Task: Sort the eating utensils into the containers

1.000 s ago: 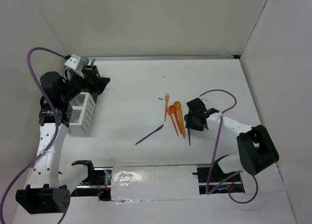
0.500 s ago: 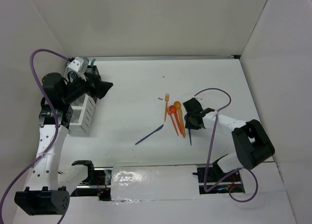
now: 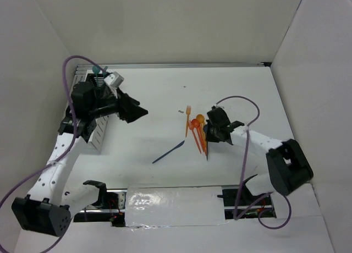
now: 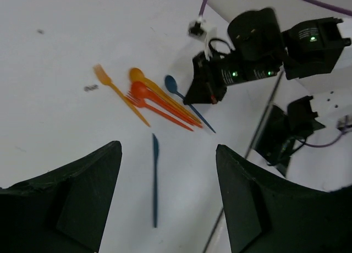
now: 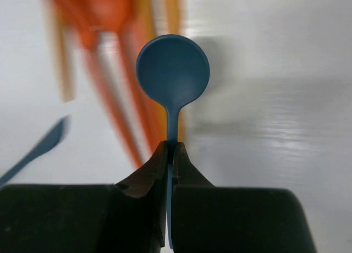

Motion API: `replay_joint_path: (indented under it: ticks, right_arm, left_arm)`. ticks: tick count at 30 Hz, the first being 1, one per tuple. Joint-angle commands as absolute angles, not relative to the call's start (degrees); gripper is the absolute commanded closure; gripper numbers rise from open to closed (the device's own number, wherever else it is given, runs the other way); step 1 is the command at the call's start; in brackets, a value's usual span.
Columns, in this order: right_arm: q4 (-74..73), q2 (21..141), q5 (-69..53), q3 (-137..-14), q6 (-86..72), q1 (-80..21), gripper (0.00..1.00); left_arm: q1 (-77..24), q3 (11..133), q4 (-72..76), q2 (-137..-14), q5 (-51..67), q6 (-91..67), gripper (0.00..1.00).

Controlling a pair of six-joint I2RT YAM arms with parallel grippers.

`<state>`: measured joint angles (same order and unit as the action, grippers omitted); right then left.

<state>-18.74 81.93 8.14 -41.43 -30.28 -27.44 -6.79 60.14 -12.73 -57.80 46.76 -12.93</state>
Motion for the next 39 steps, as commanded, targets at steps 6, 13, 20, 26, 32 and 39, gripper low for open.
replay_joint_path:
  ticks: [6, 13, 20, 26, 32, 39]
  right_arm:
    - [-6.58, 60.30, -13.43, -44.46, -16.37, -29.27, 1.00]
    - [-13.01, 66.88, -18.89, -54.57, -10.28, -31.37, 1.00]
    - [-13.01, 67.94, -15.73, -55.89, -11.07, -34.89, 1.00]
    - [-13.01, 68.55, -13.89, -57.83, -10.81, -35.86, 1.00]
    - [-13.53, 69.61, -10.38, -57.83, -10.46, -36.74, 1.00]
    - [-15.38, 71.36, -6.51, -59.58, -10.02, -37.09, 1.00]
  left_arm:
    - [-18.89, 65.11, -13.00, -73.20, 40.19, -24.07, 0.19]
    - [-23.55, 80.41, -17.41, -87.52, 33.59, -27.59, 0.22]
    - [-26.63, 83.58, -14.76, -91.49, 31.38, -29.53, 0.23]
    - [-29.70, 85.51, -16.87, -94.04, 26.55, -28.74, 0.28]
    - [-32.60, 87.10, -19.78, -95.36, 22.68, -26.81, 0.49]
    - [-34.54, 87.89, -20.65, -95.62, 20.48, -25.66, 0.74]
